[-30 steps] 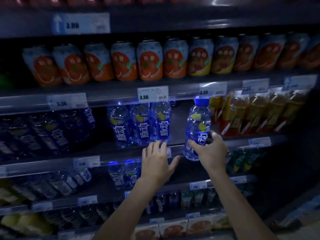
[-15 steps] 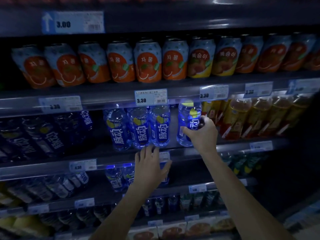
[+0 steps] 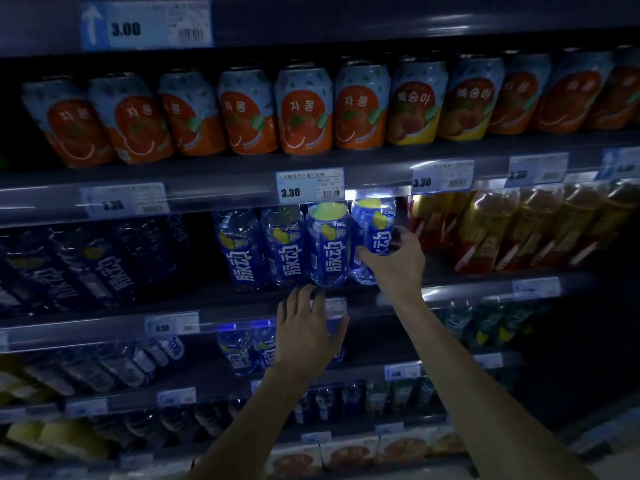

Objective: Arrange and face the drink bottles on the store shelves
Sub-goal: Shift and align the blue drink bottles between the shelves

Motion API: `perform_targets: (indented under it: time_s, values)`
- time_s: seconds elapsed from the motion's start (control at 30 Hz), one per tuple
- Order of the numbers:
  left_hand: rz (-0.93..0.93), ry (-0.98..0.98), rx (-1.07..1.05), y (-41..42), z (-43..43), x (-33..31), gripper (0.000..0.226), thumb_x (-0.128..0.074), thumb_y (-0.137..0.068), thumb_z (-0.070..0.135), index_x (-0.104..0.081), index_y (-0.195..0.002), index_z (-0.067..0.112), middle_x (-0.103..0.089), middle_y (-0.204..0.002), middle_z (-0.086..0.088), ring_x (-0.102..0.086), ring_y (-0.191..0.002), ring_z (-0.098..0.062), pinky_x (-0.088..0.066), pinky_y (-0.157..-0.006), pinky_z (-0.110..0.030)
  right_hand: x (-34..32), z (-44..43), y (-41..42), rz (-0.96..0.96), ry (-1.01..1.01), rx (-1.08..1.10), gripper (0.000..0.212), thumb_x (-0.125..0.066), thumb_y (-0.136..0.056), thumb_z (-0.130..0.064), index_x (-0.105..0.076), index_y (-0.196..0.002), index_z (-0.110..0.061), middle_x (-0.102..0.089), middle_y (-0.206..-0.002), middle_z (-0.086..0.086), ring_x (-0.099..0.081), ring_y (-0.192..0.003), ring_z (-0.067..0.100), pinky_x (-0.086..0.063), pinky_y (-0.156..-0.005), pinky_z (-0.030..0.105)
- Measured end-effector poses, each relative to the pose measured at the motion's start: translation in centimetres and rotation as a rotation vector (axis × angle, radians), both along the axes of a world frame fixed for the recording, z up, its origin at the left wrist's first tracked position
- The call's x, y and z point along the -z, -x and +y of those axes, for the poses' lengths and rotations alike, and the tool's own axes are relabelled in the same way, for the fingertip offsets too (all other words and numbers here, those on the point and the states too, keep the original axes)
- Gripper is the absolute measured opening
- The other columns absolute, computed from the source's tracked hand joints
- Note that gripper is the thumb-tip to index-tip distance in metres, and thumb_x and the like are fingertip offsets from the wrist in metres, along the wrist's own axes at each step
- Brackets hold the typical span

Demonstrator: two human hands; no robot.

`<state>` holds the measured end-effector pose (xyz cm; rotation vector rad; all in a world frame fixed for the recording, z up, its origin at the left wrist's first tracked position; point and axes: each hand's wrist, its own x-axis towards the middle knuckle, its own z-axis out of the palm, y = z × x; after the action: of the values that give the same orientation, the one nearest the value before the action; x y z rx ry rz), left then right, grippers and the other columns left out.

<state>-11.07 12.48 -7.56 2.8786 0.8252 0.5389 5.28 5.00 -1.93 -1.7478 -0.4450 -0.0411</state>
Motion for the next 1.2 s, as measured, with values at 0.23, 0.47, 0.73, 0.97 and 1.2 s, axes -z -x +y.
perform_targets:
  time_s: [0.23, 0.47, 0.73, 0.97, 1.2]
  values:
    - [-0.041, 0.012, 0.008, 0.1, -0.1, 0.1, 0.064, -0.037, -0.092, 0.059, -0.044, -0.135, 0.011, -0.041, -0.140, -0.008, -0.033, -0.134, -0.029, -0.027, -0.110, -0.046, 0.8, 0.5, -0.3, 0.007, -0.014, -0.006, 0.062, -0.087, -0.062, -0.028, -0.051, -0.113, -0.023, -0.059, -0.114, 0.003, -0.060, -0.102, 0.016, -0.053, -0.089, 0.037]
    - [-0.019, 0.032, -0.012, -0.1, -0.2, 0.4, 0.065, -0.036, -0.092, 0.059, -0.040, -0.139, 0.013, -0.036, -0.144, -0.006, -0.028, -0.137, -0.027, -0.025, -0.112, -0.045, 1.2, 0.0, -0.4, -0.038, 0.019, -0.033, 0.071, -0.087, -0.066, -0.032, -0.049, -0.124, -0.017, -0.053, -0.116, -0.001, -0.054, -0.104, 0.012, -0.045, -0.085, 0.023]
    - [-0.050, 0.046, -0.003, -0.2, -0.3, 0.4, 0.063, -0.039, -0.092, 0.057, -0.042, -0.137, 0.013, -0.038, -0.143, -0.008, -0.029, -0.135, -0.028, -0.026, -0.111, -0.045, 1.6, 0.3, -0.2, -0.049, 0.019, -0.010, 0.071, -0.086, -0.067, -0.033, -0.049, -0.125, -0.018, -0.047, -0.112, -0.006, -0.049, -0.102, 0.009, -0.041, -0.084, 0.021]
    - [-0.052, 0.059, -0.010, -0.3, -0.5, 0.2, 0.064, -0.040, -0.092, 0.058, -0.041, -0.138, 0.013, -0.038, -0.143, -0.008, -0.029, -0.136, -0.027, -0.027, -0.110, -0.046, 1.9, 0.2, -0.1, -0.070, 0.041, -0.013, 0.071, -0.084, -0.071, -0.034, -0.047, -0.128, -0.014, -0.042, -0.112, -0.008, -0.043, -0.100, 0.003, -0.034, -0.076, 0.001]
    - [-0.074, 0.110, 0.019, -0.1, -0.1, -0.4, 0.062, -0.045, -0.091, 0.056, -0.040, -0.137, 0.016, -0.038, -0.142, -0.005, -0.030, -0.134, -0.025, -0.028, -0.109, -0.044, 1.8, 0.1, 0.3, -0.040, 0.002, -0.032, 0.070, -0.085, -0.070, -0.034, -0.050, -0.127, -0.017, -0.047, -0.117, -0.005, -0.049, -0.105, 0.006, -0.040, -0.084, 0.018]
